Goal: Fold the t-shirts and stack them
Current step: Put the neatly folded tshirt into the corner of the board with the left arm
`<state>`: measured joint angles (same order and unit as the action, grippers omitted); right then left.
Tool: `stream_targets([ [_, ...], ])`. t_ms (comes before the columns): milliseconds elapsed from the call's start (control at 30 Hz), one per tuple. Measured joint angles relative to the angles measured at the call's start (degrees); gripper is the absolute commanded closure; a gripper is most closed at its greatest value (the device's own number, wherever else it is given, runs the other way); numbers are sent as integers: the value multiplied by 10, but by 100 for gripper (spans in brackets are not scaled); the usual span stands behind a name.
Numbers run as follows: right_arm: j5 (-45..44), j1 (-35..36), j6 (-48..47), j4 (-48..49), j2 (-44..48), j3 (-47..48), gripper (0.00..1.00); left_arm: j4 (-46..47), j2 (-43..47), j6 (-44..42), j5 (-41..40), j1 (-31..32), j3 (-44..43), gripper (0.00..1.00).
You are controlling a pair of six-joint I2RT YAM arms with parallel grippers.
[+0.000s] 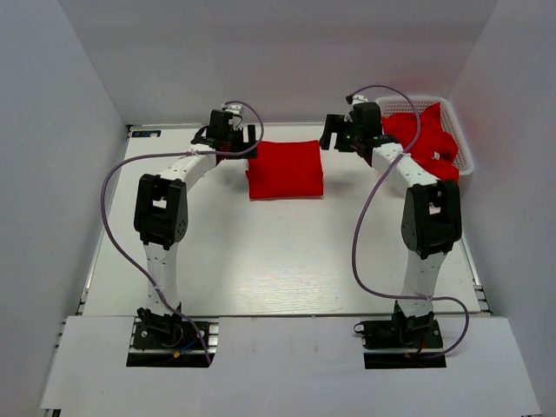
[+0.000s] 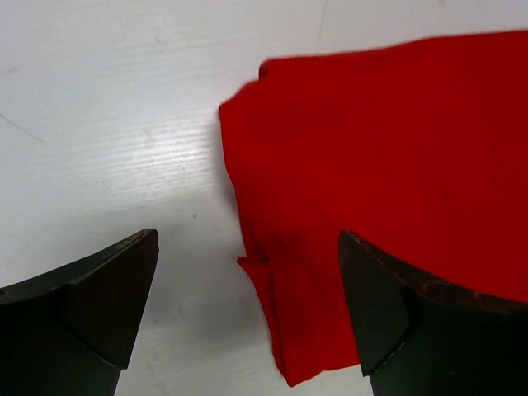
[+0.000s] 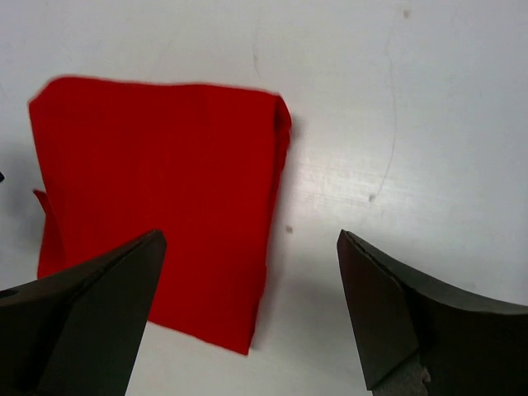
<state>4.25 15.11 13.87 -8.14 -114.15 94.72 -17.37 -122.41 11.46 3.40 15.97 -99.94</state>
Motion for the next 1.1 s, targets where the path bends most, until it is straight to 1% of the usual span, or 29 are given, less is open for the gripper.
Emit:
stream_targets([
  [100, -3, 0, 0, -3, 21, -51, 10, -9, -14, 1, 17, 3, 9, 0],
  [200, -7, 0, 0, -5, 25, -76, 10, -15, -42, -1, 27, 7, 3, 0],
  [233, -9, 0, 1, -5, 27, -83, 10, -22, -59, -1, 29, 8, -8, 3],
  [367, -16, 0, 5, -8, 40, -103, 10, -26, -108, -11, 16, 14, -42, 30],
  [400, -17, -1, 7, -8, 43, -104, 10, -32, -112, -14, 10, 17, -49, 42],
  [467, -18, -1, 8, -8, 48, -105, 10, -42, -122, -23, -3, 23, -62, 53],
  [500, -19, -1, 9, -7, 50, -105, 10, -45, -127, -25, -11, 25, -69, 69],
  [600, -21, -1, 11, -6, 54, -105, 10, -47, -134, -33, -17, 30, -78, 100],
  [867, -49, -1, 12, -6, 54, -121, 10, -38, -131, -45, -28, 33, -72, 100],
  [933, -58, -1, 12, -7, 56, -129, 10, -39, -130, -48, -43, 29, -71, 100],
  [1100, -66, -1, 10, -13, 74, -154, 10, -80, -129, -77, -84, 2, -93, 100],
])
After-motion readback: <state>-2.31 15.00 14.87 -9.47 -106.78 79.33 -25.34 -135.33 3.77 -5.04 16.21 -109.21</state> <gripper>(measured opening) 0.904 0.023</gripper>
